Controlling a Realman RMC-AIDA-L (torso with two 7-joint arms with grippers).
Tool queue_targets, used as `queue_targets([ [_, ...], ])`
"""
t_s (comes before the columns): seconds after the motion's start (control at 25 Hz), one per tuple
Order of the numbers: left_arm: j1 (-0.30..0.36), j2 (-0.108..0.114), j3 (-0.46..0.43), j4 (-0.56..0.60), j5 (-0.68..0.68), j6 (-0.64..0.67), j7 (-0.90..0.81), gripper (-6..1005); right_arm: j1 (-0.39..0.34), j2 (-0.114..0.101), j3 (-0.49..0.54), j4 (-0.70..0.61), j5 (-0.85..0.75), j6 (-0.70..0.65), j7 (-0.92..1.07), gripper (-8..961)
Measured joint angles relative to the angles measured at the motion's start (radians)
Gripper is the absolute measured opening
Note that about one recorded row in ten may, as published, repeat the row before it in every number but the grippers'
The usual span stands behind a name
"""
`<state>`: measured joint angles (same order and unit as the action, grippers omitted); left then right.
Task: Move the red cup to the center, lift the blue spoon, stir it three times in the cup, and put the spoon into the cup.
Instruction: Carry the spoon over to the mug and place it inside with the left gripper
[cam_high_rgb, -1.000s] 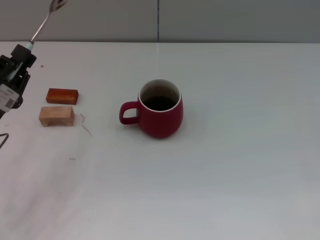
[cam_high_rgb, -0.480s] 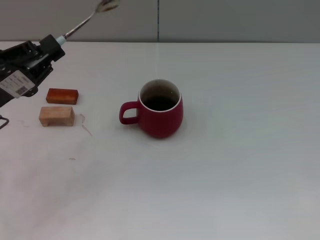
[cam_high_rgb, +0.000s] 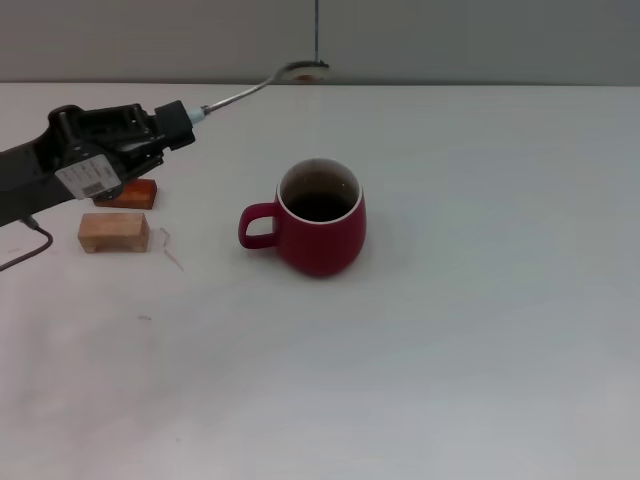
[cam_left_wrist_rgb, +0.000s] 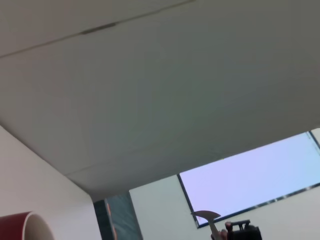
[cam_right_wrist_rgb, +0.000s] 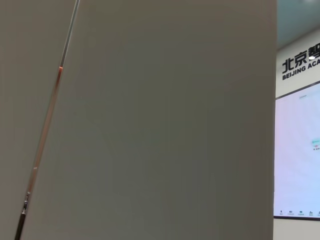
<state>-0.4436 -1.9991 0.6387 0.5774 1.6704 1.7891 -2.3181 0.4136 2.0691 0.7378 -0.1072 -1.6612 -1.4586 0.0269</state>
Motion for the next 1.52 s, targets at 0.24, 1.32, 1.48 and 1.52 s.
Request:
queue_targets([
  [0.24,-0.061,0.002,0.001,0.033,0.12,-0.035,-0.004,183,-0.006,0.004,0.0,0.002,0.002,0.0,0.0,678],
  [1.32,-0.176,-0.028,0.015,0.185,0.44,-0.151,-0.013,184,-0.057,0.006,0.011,0.038,0.002,0.003,-0.002,679],
  [1.48,-0.177,-0.039,0.055,0.248,0.441,-0.152,-0.036,184,-0.063,0.006,0.011,0.048,0.001,0.003,-0.002,678],
  [1.52,-0.177,-0.039,0.055,0.248,0.441,-0.152,-0.036,184,-0.063,0.006,0.011,0.048,0.001,0.003,-0.002,678],
])
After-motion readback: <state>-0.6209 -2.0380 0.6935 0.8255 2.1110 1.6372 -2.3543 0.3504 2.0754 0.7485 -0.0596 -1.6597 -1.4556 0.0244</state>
